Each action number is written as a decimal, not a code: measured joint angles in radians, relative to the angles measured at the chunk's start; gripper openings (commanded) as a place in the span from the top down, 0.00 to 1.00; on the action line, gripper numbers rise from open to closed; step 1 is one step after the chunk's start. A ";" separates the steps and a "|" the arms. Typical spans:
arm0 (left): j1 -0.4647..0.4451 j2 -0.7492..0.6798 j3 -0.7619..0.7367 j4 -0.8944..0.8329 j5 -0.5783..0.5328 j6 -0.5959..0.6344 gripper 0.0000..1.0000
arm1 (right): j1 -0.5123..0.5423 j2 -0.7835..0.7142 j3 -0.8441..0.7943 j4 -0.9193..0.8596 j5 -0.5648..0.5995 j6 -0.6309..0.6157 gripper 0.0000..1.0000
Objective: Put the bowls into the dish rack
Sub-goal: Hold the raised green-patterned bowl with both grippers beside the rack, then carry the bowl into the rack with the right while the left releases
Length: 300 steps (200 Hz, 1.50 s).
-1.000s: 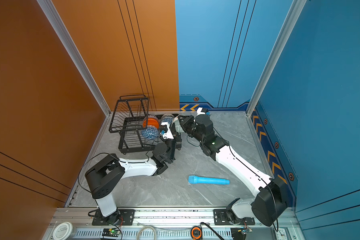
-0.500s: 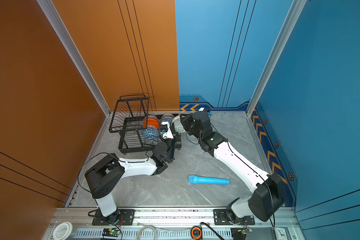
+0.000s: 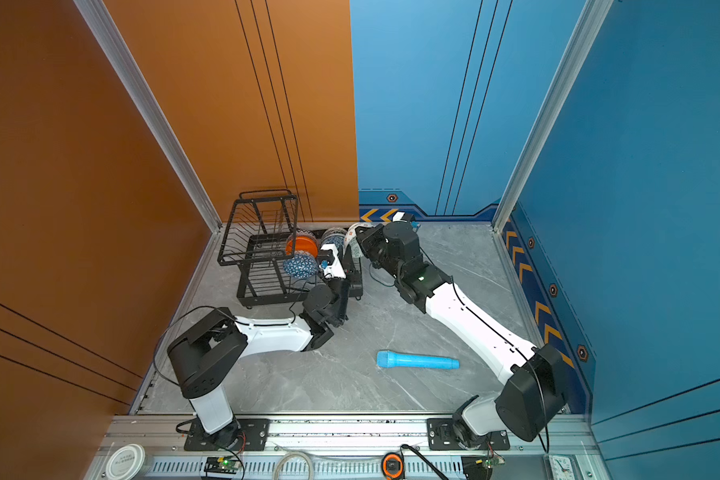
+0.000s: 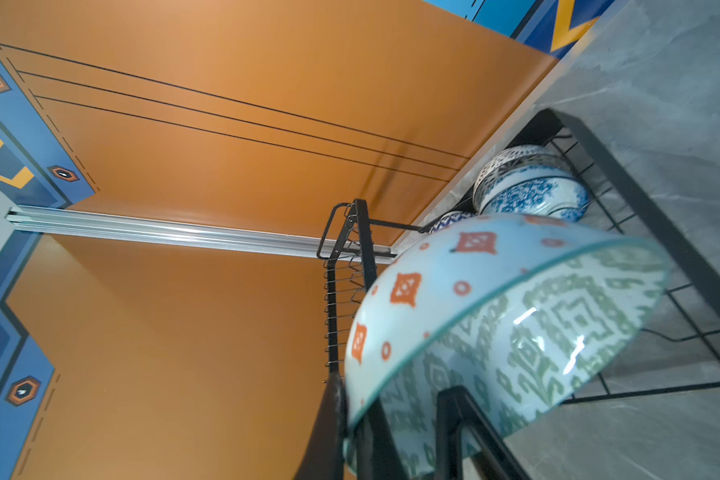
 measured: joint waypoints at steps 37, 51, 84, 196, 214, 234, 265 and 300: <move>0.000 -0.021 -0.018 0.019 0.026 0.002 0.55 | -0.005 0.003 -0.017 0.047 0.018 -0.068 1.00; 0.001 -0.031 -0.030 0.024 0.029 0.001 0.46 | -0.010 0.005 -0.029 0.069 0.021 -0.083 1.00; 0.008 -0.084 -0.073 0.064 0.020 -0.006 0.24 | -0.043 0.015 -0.045 0.076 0.060 -0.114 1.00; 0.064 -0.360 -0.094 -0.404 0.103 -0.108 0.02 | -0.071 0.016 -0.175 0.242 0.071 -0.121 1.00; 0.109 -0.403 -0.049 -0.573 0.175 -0.171 0.02 | -0.073 0.016 -0.197 0.282 0.067 -0.117 1.00; 0.163 -0.431 0.028 -0.761 0.262 -0.238 0.02 | -0.073 0.016 -0.224 0.315 0.062 -0.117 1.00; 0.219 -0.456 0.146 -1.023 0.373 -0.288 0.02 | -0.069 0.016 -0.240 0.323 0.058 -0.119 1.00; 0.278 -0.492 0.223 -1.270 0.495 -0.311 0.02 | -0.038 0.031 -0.241 0.369 0.058 -0.130 1.00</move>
